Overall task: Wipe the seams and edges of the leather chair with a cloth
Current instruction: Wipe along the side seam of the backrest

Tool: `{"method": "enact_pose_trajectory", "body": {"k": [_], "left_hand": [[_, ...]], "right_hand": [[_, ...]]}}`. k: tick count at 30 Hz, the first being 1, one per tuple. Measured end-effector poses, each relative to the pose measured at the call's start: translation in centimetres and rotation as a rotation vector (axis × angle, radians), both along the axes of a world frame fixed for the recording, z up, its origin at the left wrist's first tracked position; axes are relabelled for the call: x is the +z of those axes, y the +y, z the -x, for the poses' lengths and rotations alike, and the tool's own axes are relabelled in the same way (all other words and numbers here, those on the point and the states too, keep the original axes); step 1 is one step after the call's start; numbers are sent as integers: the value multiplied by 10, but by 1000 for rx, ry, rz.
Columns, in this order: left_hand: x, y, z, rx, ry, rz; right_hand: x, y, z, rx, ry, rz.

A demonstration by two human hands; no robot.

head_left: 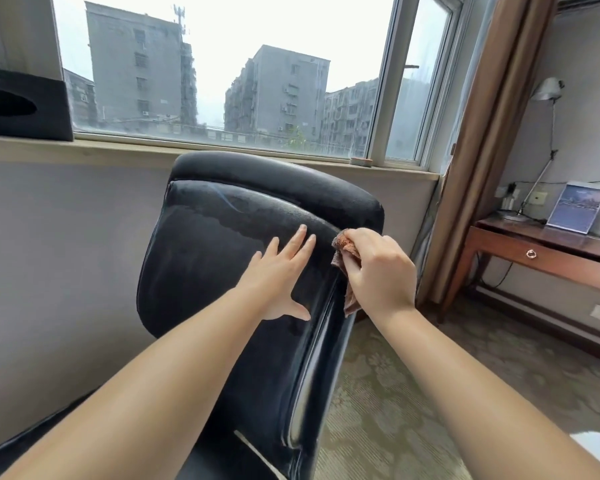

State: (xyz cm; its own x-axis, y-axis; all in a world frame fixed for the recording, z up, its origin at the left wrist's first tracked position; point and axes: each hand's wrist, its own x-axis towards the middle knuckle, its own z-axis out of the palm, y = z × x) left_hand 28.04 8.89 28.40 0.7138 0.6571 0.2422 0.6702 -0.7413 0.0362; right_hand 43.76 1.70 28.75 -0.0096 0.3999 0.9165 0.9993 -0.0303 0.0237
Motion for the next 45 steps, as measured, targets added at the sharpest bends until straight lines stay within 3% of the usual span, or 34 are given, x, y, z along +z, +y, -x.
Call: {"method": "enact_pose_trajectory", "body": {"k": [4,9,13,21,28,33,36,41,45], "left_hand": [[-11,1,2,-10,-15,5],[-30,2,8,-26,-80,45],[-37,-1,9,-9,-96,55],[-55,-9,9,15,-86,51],[-97,-2,17,97,55,-36],[-126,6,20,163,44,-34],[-133,13,21,164,45,-37],[-135,21,17,143,68,26],[-142,13,20,140,23,9]], "right_hand": [[-26,-2,-2,29,-136,36],[-76,-10,7,129,-75,56],[-72,-9,11,145,-117,66],[-51,11,16,162,151,-12],[-106,16,25,225,172,19],[-162,16,36,284,243,141],[-160,20,35,313,304,113],[-119,37,26,325,568,-59],[-156,25,35,328,666,-15]]}}
